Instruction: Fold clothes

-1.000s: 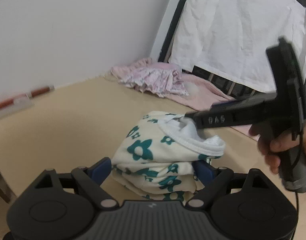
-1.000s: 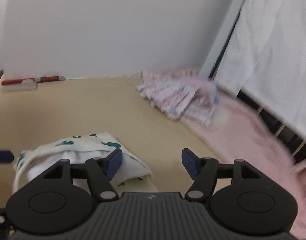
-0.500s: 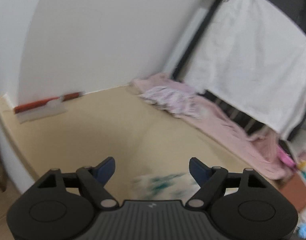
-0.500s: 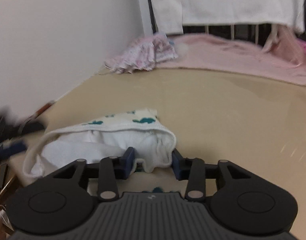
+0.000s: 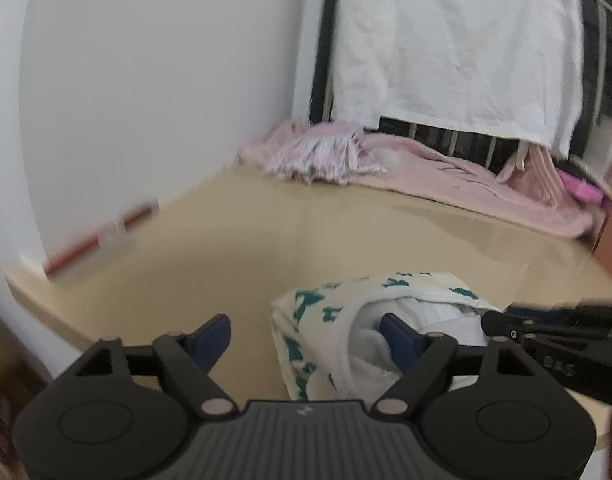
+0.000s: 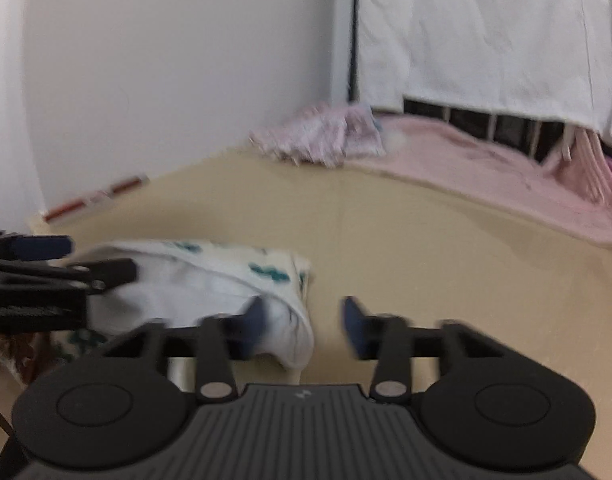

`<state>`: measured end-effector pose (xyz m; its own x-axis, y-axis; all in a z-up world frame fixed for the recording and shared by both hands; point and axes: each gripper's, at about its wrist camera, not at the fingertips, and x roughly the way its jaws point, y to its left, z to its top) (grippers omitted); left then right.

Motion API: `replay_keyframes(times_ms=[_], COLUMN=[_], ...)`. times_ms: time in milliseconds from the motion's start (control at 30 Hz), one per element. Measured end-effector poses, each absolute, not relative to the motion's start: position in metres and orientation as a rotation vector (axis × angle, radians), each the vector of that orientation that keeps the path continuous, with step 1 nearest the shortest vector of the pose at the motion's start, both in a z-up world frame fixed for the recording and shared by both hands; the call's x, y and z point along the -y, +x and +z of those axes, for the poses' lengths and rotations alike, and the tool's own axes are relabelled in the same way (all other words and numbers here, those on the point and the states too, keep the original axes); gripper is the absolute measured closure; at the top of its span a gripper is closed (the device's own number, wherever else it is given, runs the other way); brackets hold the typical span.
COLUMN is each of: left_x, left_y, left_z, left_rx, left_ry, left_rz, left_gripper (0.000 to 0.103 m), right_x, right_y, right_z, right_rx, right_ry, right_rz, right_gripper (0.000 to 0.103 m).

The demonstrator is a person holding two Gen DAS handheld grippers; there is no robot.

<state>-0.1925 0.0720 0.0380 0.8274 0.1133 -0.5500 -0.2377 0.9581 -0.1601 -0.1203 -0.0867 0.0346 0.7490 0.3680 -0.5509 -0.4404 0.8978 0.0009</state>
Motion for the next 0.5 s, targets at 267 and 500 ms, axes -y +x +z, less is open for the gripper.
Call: replay_keyframes(times_ms=[267,500], left_x=[-0.074,-0.053], left_y=[-0.174,-0.148], left_z=[0.056,0.19], left_rx=[-0.51,-0.187], left_ry=[-0.254,-0.206], left_rz=[0.064,-0.141], left_gripper=[0.091,0.093], right_x=[0.117,0.154], right_y=[-0.129,-0.152], right_z=[0.036,0.146], right_rx=[-0.523,-0.205], right_ry=[0.11,0.143], right_rz=[0.343,0.317], right_gripper=[0.101,0.102])
